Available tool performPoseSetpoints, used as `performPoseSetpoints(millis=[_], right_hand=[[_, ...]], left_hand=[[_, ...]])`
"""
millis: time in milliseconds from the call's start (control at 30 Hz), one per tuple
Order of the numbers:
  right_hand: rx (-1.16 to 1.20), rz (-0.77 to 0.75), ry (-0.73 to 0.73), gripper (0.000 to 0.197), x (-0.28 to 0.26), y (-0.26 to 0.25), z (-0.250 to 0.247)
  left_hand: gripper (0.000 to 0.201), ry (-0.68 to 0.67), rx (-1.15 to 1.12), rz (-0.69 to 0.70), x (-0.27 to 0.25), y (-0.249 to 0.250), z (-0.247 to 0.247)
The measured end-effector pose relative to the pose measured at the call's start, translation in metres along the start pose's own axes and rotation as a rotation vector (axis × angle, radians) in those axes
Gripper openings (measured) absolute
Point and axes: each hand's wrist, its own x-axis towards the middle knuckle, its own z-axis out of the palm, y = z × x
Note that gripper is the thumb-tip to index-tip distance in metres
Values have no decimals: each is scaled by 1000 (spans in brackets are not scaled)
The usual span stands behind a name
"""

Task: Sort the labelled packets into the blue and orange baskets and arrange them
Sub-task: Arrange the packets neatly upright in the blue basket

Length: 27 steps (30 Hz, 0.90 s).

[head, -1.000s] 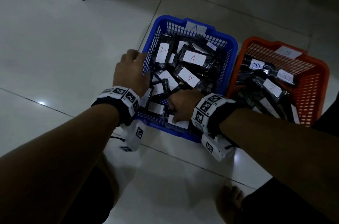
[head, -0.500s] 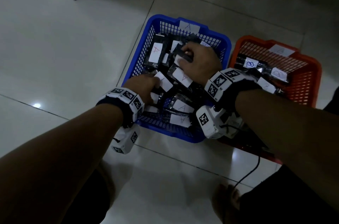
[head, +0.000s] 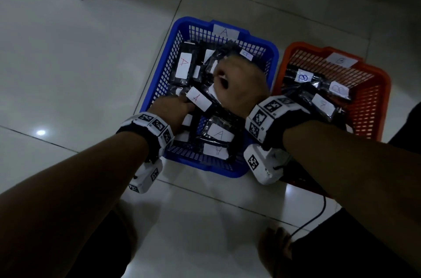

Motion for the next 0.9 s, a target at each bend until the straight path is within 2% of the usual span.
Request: performPoseSetpoints(millis=[100, 200, 300, 400, 467, 567, 700, 833, 900], right_hand=[[48, 47, -401, 7, -15, -12, 4], [-5, -13, -725, 17, -37, -12, 19], [-42, 28, -915, 33, -43, -10, 26], [-85, 75, -1040, 44, -42, -7, 26], [-106, 76, -1103, 48, -43, -3, 31], [-56, 148, -1104, 56, -49, 4, 35], [17, 203, -1016, 33, -59, 11, 36], [-36, 244, -1007, 31, -48, 5, 31], [-33, 262, -968, 29, -41, 4, 28]], left_hand=[[54, -22, -58, 3, 3, -2, -4], [57, 50, -318, -4, 0, -4, -11], [57, 224, -510, -18, 0, -5, -26], [60, 398, -510, 15, 11, -6, -47], [57, 475, -400, 17, 21, -6, -58], [58, 461, -280, 22, 34, -10, -60], [75, 480, -300, -3, 28, -16, -50], [77, 636, -341, -136, 4, -22, -40], [78, 608, -423, -273, -7, -27, -31]])
